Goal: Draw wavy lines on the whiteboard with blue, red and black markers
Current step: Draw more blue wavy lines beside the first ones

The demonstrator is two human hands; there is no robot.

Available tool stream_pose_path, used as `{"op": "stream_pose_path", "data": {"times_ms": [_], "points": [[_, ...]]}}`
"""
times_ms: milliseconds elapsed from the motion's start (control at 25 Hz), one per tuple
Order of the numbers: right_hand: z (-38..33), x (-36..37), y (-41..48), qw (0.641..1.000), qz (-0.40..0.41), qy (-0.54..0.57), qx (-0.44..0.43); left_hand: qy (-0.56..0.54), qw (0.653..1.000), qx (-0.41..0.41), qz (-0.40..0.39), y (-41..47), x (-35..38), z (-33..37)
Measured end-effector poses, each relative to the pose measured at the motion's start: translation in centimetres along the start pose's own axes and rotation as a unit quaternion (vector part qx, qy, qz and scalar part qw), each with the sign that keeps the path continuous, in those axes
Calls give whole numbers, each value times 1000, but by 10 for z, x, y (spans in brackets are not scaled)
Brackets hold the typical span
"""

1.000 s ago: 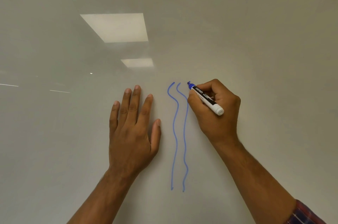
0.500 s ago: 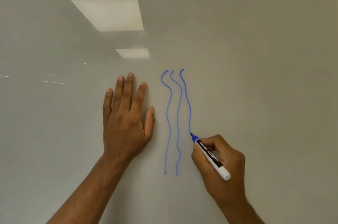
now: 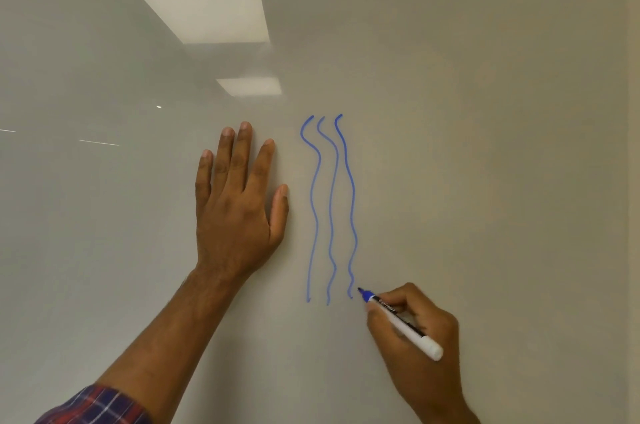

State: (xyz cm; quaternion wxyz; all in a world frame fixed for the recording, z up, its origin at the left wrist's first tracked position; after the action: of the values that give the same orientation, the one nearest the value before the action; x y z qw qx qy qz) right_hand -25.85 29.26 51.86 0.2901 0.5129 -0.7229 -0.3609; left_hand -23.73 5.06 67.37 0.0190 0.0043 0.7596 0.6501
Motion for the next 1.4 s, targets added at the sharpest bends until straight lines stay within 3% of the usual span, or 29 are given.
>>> {"op": "stream_pose_path", "data": {"times_ms": [160, 560, 920, 1120, 1400], "points": [[-35, -26, 43, 995, 81, 41, -36, 6, 1000, -1, -1, -1, 0, 1], [-116, 6, 158, 984, 72, 40, -161, 10, 1000, 4, 2, -1, -1, 1], [-120, 14, 169, 976, 85, 0, -201, 7, 1000, 8, 0, 0, 0, 1], [-121, 18, 159, 975, 42, -14, -216, 4, 1000, 11, 6, -1, -1, 2], [-83, 5, 113, 988, 15, 0, -155, 1, 1000, 9, 4, -1, 0, 1]]}}
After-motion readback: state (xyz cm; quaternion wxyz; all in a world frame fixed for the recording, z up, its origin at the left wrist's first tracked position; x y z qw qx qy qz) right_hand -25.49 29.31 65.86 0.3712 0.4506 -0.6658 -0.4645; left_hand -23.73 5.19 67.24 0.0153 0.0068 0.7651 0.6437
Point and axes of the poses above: each hand's wrist, its own y-axis towards the middle knuckle, its own x-axis out of the palm, z = x × y, the point moved 9 cm from there along y, towards the middle knuckle
